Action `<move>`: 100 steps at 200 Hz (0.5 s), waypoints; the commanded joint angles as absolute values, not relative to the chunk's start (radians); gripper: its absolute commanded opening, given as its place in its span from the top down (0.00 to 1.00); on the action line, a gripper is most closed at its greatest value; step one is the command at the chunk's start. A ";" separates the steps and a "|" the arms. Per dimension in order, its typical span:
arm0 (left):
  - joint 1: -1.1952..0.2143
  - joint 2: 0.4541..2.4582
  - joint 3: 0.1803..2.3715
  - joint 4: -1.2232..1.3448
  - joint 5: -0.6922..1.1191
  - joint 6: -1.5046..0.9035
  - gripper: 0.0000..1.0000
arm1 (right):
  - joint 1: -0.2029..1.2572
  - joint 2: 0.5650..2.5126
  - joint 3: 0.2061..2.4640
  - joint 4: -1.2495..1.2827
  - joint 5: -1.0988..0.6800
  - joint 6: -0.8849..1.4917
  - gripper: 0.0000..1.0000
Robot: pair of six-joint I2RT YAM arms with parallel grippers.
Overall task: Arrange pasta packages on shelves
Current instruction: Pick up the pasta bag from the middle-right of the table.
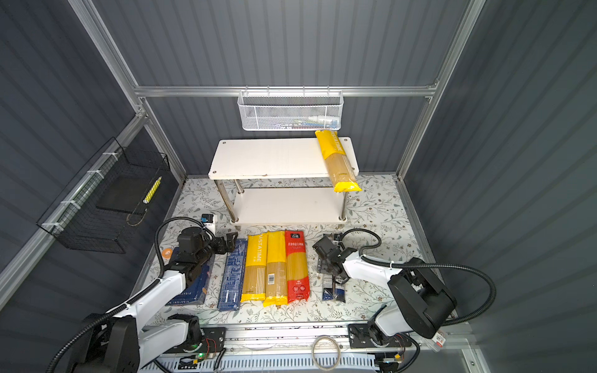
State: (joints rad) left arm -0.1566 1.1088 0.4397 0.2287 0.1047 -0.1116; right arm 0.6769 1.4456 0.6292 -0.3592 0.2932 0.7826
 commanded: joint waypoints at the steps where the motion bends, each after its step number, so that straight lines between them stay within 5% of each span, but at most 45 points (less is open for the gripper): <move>1: -0.161 1.108 0.456 0.221 0.100 -0.093 0.01 | 0.681 1.511 0.564 -0.438 0.151 0.833 0.19; 100: -0.166 1.114 0.463 0.214 0.109 -0.090 0.01 | 0.681 1.468 0.526 -0.395 0.161 0.847 0.29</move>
State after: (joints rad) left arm -0.1585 1.1088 0.4397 0.2279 0.1051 -0.1112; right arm 0.6765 1.4136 0.6018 -0.3313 0.2958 0.7918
